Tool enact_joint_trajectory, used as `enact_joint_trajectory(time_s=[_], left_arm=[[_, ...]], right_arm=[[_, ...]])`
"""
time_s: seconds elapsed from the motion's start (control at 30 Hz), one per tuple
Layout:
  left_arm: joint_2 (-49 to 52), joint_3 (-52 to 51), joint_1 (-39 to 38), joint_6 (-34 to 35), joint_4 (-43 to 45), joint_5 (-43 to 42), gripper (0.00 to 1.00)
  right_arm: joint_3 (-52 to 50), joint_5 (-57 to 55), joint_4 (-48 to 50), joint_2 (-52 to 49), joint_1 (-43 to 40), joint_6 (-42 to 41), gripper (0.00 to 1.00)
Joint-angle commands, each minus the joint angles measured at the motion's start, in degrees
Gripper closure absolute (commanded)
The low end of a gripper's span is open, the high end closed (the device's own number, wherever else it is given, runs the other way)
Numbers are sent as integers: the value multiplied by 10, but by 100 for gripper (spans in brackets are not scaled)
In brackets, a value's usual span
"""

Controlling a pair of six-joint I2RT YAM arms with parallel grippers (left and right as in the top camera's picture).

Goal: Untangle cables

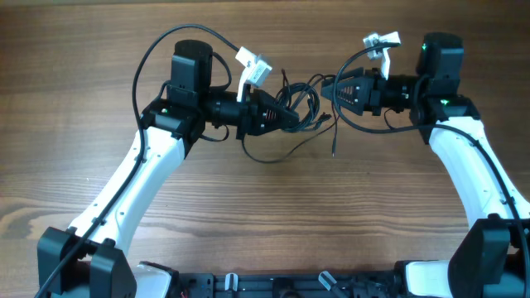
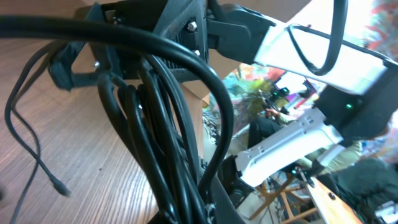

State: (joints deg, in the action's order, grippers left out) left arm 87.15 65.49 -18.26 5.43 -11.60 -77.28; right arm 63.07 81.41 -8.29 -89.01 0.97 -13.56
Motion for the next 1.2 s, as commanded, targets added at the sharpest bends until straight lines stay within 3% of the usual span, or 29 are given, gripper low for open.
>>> enact_joint_trajectory(time_s=[0.0, 0.13, 0.3, 0.37, 0.9, 1.1, 1.17], left_arm=[[-8, 0, 0, -24, 2, -41, 96], [-8, 0, -23, -24, 2, -14, 93], [-8, 0, -28, -24, 2, 35, 96], [-8, 0, -6, -24, 2, 34, 96], [-8, 0, 4, -25, 2, 43, 96], [-8, 0, -19, -24, 9, 25, 96], [-8, 0, -29, -24, 8, 21, 96]], right_arm=[[0, 70, 1, -5, 19, 15, 46], [0, 76, 1, -5, 29, 14, 50], [0, 81, 8, -5, 27, 16, 48], [0, 59, 8, -5, 20, 15, 42], [0, 86, 37, -5, -22, -30, 39], [0, 86, 50, -5, 33, -29, 37], [0, 85, 68, -5, 41, -29, 41]])
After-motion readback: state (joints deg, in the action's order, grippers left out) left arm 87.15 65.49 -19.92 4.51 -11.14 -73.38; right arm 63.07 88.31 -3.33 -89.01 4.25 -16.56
